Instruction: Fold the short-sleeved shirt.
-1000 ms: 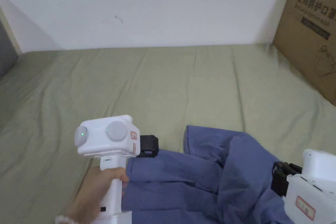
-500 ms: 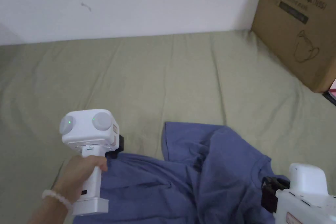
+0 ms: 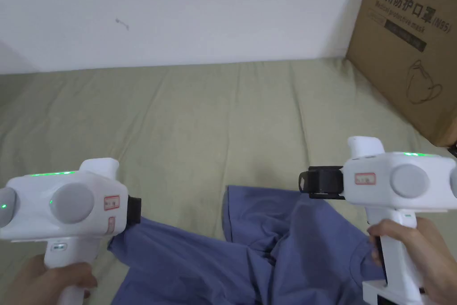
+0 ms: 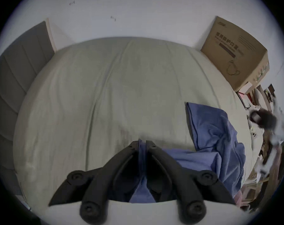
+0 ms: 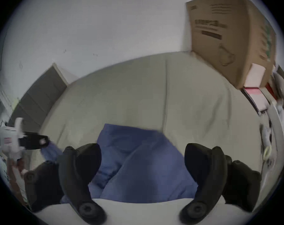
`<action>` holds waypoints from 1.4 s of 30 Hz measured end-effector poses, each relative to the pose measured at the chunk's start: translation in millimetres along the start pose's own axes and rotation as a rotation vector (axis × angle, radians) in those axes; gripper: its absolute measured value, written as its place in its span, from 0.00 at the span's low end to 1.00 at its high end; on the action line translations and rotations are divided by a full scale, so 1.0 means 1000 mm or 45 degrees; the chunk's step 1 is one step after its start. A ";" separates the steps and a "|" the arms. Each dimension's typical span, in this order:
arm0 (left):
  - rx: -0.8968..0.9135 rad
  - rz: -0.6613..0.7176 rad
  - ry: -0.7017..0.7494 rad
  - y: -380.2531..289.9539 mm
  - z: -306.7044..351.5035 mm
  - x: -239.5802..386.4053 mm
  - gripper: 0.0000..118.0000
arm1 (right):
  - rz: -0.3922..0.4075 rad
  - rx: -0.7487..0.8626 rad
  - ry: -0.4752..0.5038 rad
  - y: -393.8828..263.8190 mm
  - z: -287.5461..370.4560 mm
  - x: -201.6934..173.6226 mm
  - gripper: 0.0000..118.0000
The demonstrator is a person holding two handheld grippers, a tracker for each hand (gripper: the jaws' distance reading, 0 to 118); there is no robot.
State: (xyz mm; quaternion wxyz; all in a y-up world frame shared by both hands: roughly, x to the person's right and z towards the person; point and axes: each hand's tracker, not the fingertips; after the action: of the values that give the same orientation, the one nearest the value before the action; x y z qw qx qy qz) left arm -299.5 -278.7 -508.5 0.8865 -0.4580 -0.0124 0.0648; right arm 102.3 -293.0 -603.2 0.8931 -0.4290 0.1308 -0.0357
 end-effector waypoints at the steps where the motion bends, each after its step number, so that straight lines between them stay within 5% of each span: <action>1: 0.005 0.002 0.000 -0.002 0.003 -0.003 0.06 | -0.009 -0.043 -0.024 0.009 -0.018 0.001 0.89; 5: 0.008 -0.014 0.051 -0.006 0.003 -0.010 0.06 | -0.024 -0.251 -0.035 0.022 -0.081 0.007 0.86; 9: 0.007 -0.004 0.052 -0.008 0.001 -0.016 0.06 | 0.040 -0.455 -0.147 0.005 -0.120 0.012 0.52; 11: -0.003 0.005 0.059 -0.008 0.002 -0.016 0.06 | -0.010 -0.364 -0.097 0.005 -0.108 0.014 0.48; 13: 0.009 -0.003 0.058 -0.008 0.004 -0.018 0.06 | 0.009 -0.331 -0.122 0.009 -0.092 0.012 0.07; 14: 0.001 -0.002 0.078 -0.007 0.007 -0.017 0.06 | 0.033 -0.330 -0.138 0.010 -0.085 0.014 0.02; 18: 0.045 -0.022 0.113 -0.005 0.033 -0.019 0.06 | -0.116 -0.224 -0.061 0.023 -0.041 0.029 0.02; 27: 0.282 -0.028 0.268 0.010 0.150 -0.039 0.06 | -0.114 0.148 -0.149 0.070 0.146 0.037 0.02; 33: 0.437 0.026 0.229 0.009 0.237 -0.042 0.06 | -0.164 0.395 -0.057 0.063 0.274 0.018 0.02; 42: 0.633 -0.010 0.295 0.052 0.317 -0.039 0.06 | -0.185 0.600 -0.055 0.114 0.338 -0.007 0.02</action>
State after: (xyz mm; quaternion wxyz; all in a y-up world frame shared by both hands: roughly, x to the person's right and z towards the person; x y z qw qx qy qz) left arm -369.3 3.2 -365.0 0.9674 -0.2307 0.1037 0.0096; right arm 179.3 36.2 -488.2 0.9661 -0.2178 0.0687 -0.1201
